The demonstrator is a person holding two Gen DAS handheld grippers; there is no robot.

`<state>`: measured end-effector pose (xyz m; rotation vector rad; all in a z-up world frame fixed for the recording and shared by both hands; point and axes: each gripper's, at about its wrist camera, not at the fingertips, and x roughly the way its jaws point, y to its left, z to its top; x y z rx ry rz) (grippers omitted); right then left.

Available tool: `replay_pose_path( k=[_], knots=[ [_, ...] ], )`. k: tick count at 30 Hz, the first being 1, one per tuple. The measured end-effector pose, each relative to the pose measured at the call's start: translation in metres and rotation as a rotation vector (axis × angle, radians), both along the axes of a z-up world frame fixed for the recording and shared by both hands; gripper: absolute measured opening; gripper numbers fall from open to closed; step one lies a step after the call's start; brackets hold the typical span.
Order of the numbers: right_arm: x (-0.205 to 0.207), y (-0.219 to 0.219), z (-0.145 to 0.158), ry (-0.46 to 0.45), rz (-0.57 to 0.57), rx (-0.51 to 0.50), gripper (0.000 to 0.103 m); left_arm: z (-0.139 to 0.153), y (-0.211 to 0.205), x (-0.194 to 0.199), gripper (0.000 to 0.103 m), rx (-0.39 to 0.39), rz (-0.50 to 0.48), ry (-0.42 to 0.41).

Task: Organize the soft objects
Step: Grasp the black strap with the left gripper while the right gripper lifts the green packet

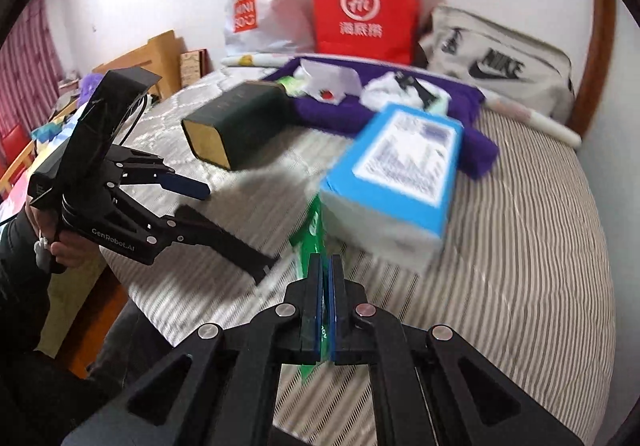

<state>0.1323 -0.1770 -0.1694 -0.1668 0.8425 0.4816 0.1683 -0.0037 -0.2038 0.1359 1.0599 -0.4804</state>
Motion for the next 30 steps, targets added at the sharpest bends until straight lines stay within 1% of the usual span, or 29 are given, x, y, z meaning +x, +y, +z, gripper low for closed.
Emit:
replay_pose_path(
  k=[4,6,9,12,13,14,15,16,17,18,20,24,28,30],
  knots=[
    [0.000,-0.008,-0.013,0.022,-0.025,-0.004,0.002,0.001,0.006,-0.013,0.068,-0.027,-0.021,0.032],
    [0.002,-0.010,-0.019,0.032,-0.030,-0.001,0.003,0.000,0.007,-0.025,0.068,-0.005,-0.033,0.039],
    [0.005,-0.012,-0.025,0.048,-0.031,0.008,0.005,0.000,-0.001,-0.036,0.068,0.052,-0.056,0.040],
    [0.009,-0.015,-0.031,0.074,-0.033,0.035,0.007,-0.001,-0.010,-0.034,0.068,0.091,-0.074,0.028],
    [0.010,-0.016,-0.033,0.087,-0.026,0.052,0.016,-0.002,-0.012,-0.033,0.068,0.099,-0.078,0.023],
    [0.010,-0.016,-0.034,0.098,-0.018,0.067,0.033,-0.002,-0.015,-0.030,0.067,0.110,-0.086,0.013],
    [0.009,-0.015,-0.034,0.101,-0.010,0.073,0.043,-0.003,-0.018,-0.029,0.061,0.125,-0.098,-0.004],
    [0.006,-0.014,-0.033,0.091,0.002,0.079,0.057,-0.003,-0.020,-0.028,0.060,0.149,-0.108,-0.022],
    [0.002,-0.013,-0.032,0.070,0.016,0.085,0.063,-0.003,-0.024,-0.027,0.056,0.171,-0.123,-0.035],
    [0.001,-0.011,-0.031,0.062,0.027,0.087,0.065,-0.002,-0.025,-0.028,0.045,0.169,-0.133,-0.039],
    [-0.002,-0.005,-0.031,0.054,0.059,0.087,0.072,-0.001,-0.025,-0.028,0.033,0.159,-0.134,-0.032],
    [0.002,0.010,-0.038,0.052,0.098,0.050,0.072,0.000,-0.015,-0.034,0.025,0.153,-0.097,-0.018],
    [0.007,0.021,-0.047,0.064,0.129,0.013,0.072,0.001,-0.001,-0.042,0.024,0.128,-0.054,0.007],
    [0.008,0.026,-0.052,0.058,0.143,-0.025,0.072,0.002,0.002,-0.045,0.024,0.113,-0.045,0.016]
  ],
)
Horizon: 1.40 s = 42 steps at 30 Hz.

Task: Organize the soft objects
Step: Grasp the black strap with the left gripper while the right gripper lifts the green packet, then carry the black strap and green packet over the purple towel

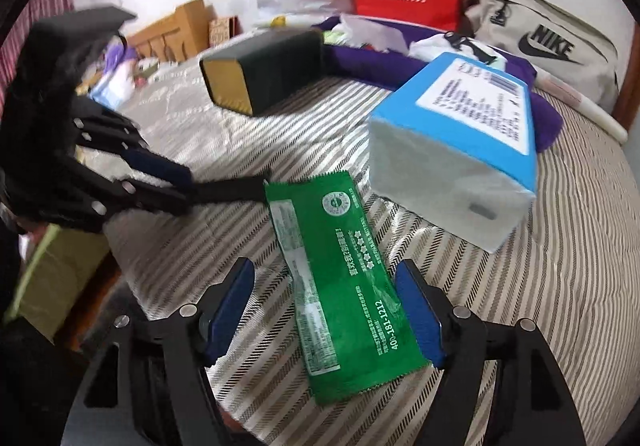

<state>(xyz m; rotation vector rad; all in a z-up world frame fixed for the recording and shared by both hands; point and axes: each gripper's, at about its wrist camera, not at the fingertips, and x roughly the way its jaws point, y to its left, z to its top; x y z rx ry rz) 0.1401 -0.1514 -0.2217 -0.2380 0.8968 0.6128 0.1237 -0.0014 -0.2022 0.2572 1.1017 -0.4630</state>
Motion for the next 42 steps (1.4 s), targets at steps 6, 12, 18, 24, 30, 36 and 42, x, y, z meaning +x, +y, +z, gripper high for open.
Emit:
replay_pose_path(
  k=[6,12,18,24,30,36,42],
  knots=[
    [0.000,-0.001,0.000,-0.045,-0.025,-0.016,0.042,-0.002,-0.009,0.003,0.032,0.003,-0.044,-0.033],
    [-0.007,-0.015,0.004,-0.046,-0.063,-0.021,0.033,-0.002,-0.015,0.004,0.032,0.025,-0.058,-0.064],
    [-0.011,-0.028,0.015,-0.037,-0.117,0.022,0.033,-0.002,-0.014,0.007,0.022,-0.002,-0.003,-0.058],
    [-0.016,-0.035,0.034,-0.055,-0.153,0.052,0.033,0.000,-0.006,0.008,0.021,-0.058,0.073,-0.042],
    [-0.022,-0.038,0.054,-0.084,-0.177,0.077,0.033,0.015,0.005,0.002,0.020,-0.101,0.116,-0.060],
    [-0.023,-0.039,0.080,-0.127,-0.184,0.093,0.033,0.035,0.011,0.001,0.020,-0.108,0.141,-0.099],
    [-0.013,-0.043,0.097,-0.135,-0.212,0.093,0.033,0.054,0.016,0.007,0.020,-0.113,0.171,-0.139]
  ],
)
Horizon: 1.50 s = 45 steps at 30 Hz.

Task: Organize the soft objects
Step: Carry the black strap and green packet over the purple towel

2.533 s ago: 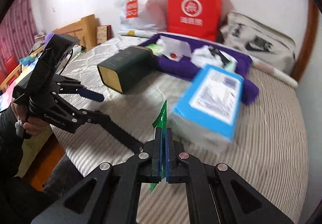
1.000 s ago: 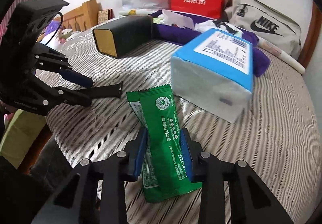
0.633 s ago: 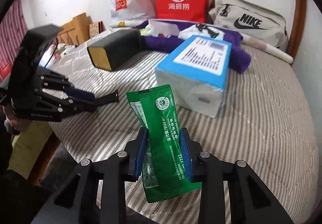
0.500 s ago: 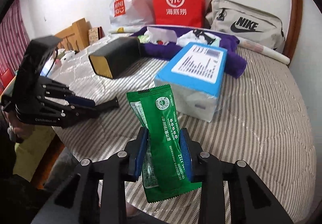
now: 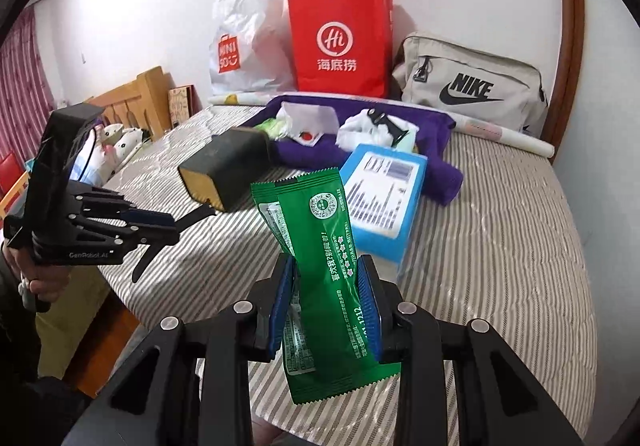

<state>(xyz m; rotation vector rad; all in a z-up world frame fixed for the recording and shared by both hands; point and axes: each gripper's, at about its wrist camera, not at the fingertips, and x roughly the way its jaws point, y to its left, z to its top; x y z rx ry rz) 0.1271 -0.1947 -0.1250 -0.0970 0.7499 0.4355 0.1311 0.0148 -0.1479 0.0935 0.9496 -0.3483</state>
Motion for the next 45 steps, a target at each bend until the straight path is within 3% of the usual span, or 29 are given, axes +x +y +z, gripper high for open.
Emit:
replay_pose_path(
  k=[20,32,45],
  knots=[
    [0.057,0.005,0.044,-0.061,-0.025,-0.002,0.033,0.053,0.038,0.041,0.020,-0.055,0.125,-0.071],
    [0.096,0.015,0.057,-0.068,-0.040,0.009,0.033,0.065,0.061,0.083,0.020,-0.112,0.195,-0.077],
    [0.150,0.023,0.057,-0.068,-0.070,0.008,0.033,0.064,0.076,0.134,0.020,-0.114,0.228,-0.055]
  ],
)
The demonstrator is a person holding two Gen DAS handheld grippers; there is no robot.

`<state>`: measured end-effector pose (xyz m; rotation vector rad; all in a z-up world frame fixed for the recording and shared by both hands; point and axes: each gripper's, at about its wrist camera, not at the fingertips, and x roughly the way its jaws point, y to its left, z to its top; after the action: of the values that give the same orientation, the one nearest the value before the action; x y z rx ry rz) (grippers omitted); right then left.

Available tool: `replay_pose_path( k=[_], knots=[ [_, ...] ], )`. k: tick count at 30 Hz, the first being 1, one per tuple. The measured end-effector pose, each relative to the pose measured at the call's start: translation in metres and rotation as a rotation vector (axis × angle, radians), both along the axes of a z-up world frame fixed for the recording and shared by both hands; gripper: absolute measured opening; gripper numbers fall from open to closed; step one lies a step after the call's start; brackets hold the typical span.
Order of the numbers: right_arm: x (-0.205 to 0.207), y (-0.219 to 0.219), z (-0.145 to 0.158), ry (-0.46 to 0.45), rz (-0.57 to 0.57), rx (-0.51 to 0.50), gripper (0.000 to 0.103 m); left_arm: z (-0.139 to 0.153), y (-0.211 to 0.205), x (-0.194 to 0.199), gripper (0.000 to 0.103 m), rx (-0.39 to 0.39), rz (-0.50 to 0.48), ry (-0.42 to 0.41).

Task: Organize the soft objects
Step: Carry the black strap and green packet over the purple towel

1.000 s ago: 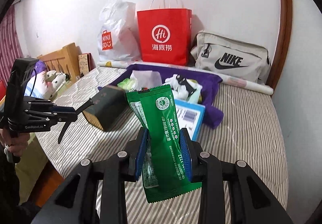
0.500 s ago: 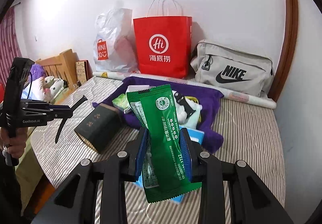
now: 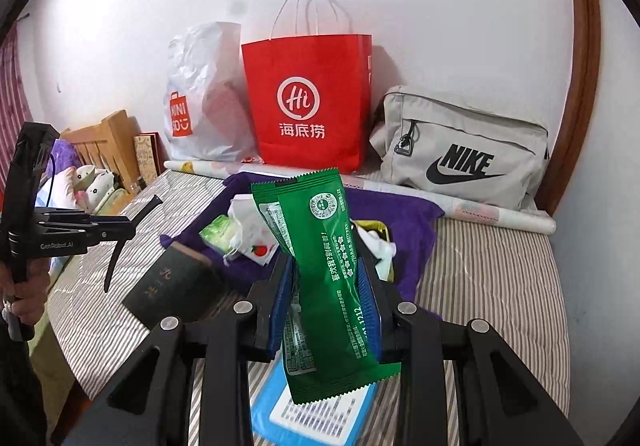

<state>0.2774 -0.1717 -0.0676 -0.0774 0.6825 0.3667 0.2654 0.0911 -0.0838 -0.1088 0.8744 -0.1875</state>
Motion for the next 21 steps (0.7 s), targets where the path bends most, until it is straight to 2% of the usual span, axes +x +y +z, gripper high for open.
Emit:
replay_pose_path(
  k=[8,21],
  knots=[
    [0.030,0.009,-0.004,-0.005,0.008,-0.011,0.033,-0.004,0.005,0.034,0.020,-0.026,0.005,0.023],
    [0.088,0.010,-0.032,0.053,0.001,-0.017,0.033,-0.008,-0.001,0.099,0.020,-0.037,0.010,0.056]
  ],
)
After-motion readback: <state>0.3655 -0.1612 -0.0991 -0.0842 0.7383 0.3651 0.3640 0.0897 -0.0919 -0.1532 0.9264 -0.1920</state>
